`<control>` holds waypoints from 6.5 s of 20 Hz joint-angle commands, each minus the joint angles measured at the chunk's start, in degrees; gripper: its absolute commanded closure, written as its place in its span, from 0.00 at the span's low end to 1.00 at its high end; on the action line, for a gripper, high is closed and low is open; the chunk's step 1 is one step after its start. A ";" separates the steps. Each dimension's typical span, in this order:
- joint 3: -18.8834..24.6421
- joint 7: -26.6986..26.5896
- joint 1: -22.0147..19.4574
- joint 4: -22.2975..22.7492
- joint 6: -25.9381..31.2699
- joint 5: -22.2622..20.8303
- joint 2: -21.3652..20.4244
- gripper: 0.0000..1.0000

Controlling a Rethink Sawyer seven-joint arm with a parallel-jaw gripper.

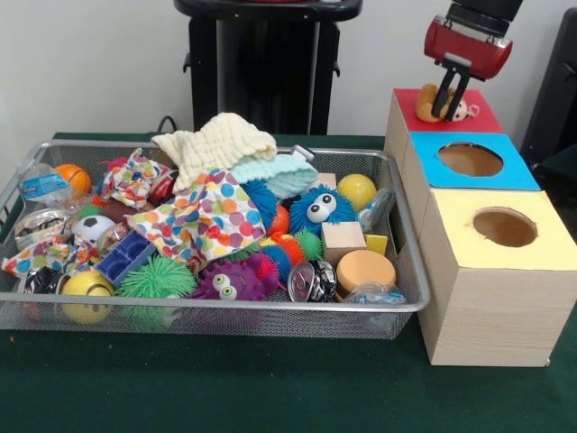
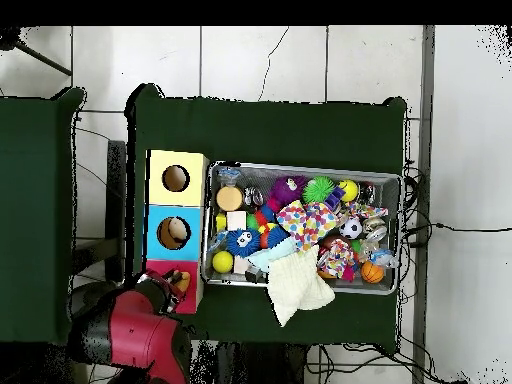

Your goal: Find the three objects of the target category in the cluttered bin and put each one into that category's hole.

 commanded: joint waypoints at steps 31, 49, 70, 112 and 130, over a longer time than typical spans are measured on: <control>2.53 10.47 0.63 1.34 3.14 4.78 0.19 1.00; 3.19 8.64 -0.76 4.11 2.65 3.41 -3.38 1.00; 5.82 7.72 -2.47 6.84 -2.61 2.46 -4.32 1.00; 3.34 11.10 3.22 6.39 -3.32 4.36 -1.45 1.00; 11.30 11.98 -1.60 12.98 -19.30 2.10 -0.31 1.00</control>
